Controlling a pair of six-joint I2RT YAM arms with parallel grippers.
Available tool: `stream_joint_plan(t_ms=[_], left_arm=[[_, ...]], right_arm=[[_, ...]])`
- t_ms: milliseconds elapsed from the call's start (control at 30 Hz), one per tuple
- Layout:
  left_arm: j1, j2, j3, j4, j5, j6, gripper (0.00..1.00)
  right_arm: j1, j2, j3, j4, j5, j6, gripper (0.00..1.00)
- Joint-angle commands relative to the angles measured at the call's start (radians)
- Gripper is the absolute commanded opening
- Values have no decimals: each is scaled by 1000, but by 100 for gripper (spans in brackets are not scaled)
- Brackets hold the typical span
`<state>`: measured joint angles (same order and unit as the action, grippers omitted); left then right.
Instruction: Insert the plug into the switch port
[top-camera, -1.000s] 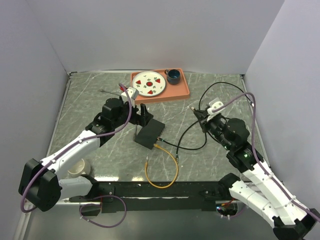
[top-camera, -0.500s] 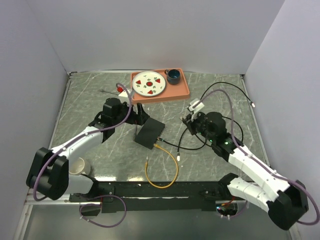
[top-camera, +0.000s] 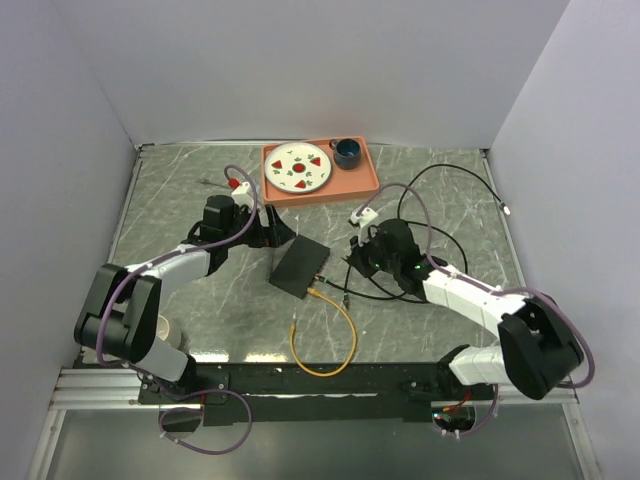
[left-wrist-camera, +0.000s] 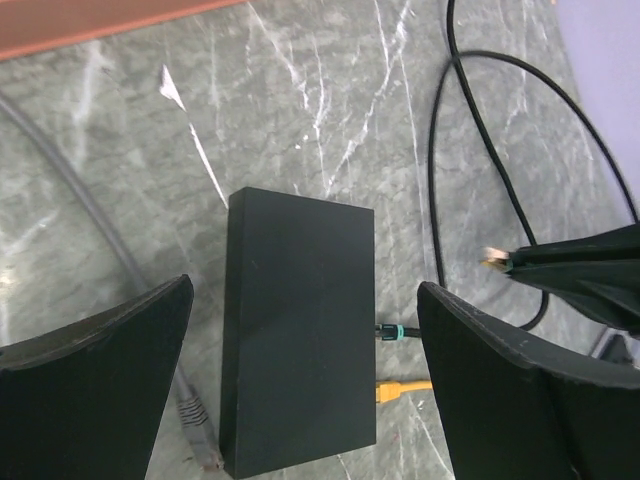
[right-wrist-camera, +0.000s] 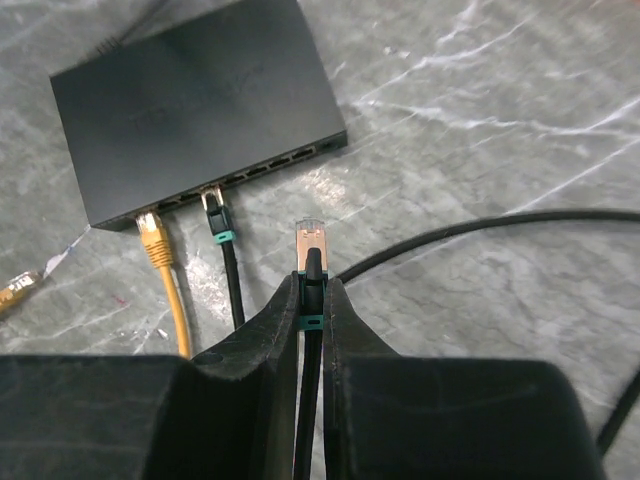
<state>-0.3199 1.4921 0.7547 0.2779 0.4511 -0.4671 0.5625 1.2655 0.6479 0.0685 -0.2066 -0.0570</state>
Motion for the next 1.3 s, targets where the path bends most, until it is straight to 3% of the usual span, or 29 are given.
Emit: stream_joint_plan(t_ms=[0,333,1267], left_arm=[[13,48,0,99,95,-42,99],[18,119,5,130,147,-61,99],[19,195,20,165,213,-84,99]], right_arm=[[39,75,91,74,-7,2,0],[134,225,176,48,81,-44,0],[220,345,134,114,254,-47,0]])
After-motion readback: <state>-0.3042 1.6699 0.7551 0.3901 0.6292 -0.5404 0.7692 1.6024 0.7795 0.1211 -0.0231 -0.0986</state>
